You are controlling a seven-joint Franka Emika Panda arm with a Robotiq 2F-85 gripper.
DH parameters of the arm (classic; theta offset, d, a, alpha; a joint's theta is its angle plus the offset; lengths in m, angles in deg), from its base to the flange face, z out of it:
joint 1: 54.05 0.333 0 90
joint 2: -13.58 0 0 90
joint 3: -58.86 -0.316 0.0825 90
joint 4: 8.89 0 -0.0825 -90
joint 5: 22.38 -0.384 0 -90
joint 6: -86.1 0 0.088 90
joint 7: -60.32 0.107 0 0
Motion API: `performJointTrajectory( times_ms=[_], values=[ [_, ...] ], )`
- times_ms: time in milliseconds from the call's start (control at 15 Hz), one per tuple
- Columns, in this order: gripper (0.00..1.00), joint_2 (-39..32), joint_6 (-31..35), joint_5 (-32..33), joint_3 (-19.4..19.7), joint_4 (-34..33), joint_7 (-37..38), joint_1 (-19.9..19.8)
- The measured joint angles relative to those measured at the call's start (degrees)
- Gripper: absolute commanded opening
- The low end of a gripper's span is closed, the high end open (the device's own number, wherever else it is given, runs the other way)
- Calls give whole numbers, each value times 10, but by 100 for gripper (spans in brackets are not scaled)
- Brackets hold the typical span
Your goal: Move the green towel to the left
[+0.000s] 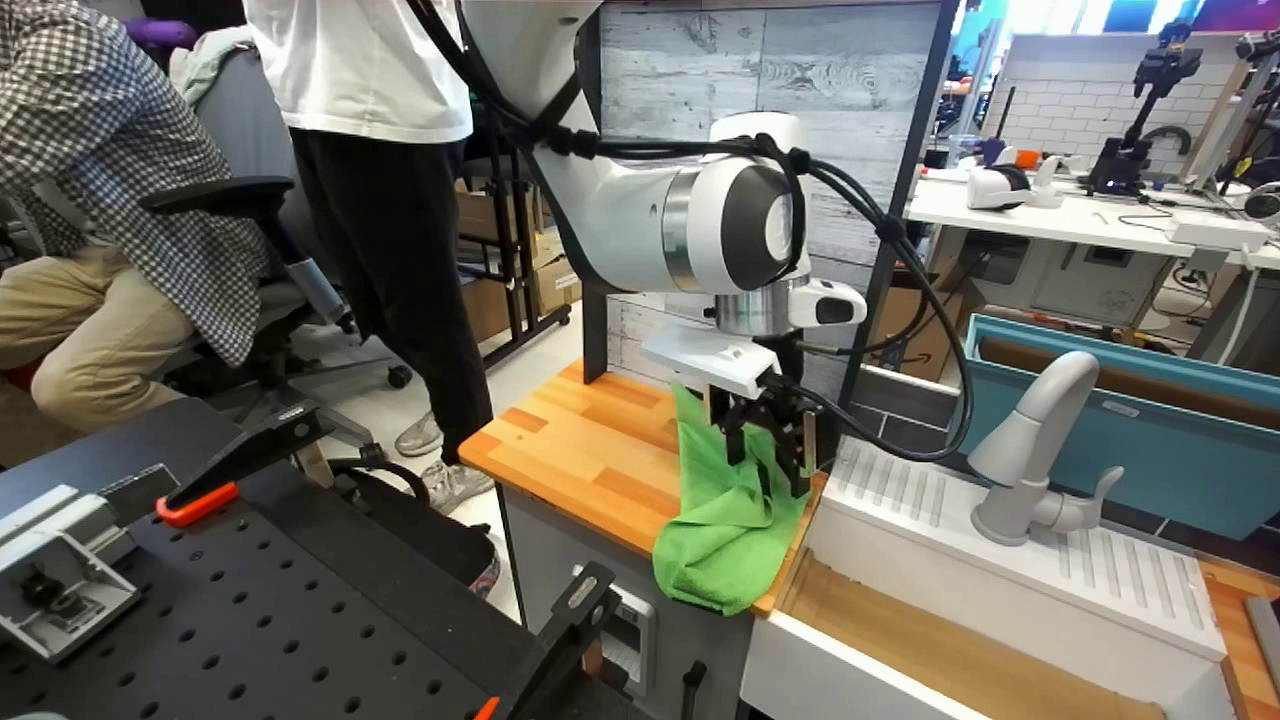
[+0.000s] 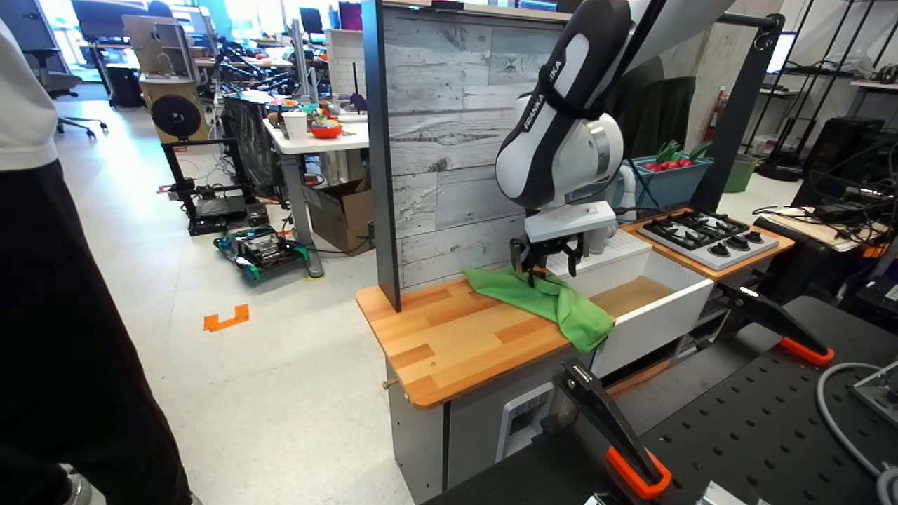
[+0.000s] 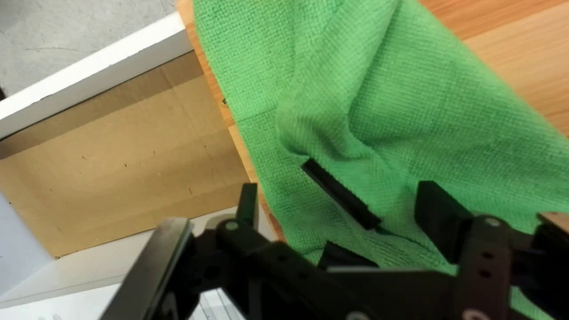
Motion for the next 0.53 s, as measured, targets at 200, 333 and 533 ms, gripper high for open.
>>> performJointTrajectory(
  times_ms=[200, 333, 533],
  values=[
    [36, -5, 0, 0, 0, -8, -14, 0],
    [20, -7, 0, 0, 0, -12, -22, 0],
    [0, -9, 0, 0, 0, -16, -33, 0]
  ],
)
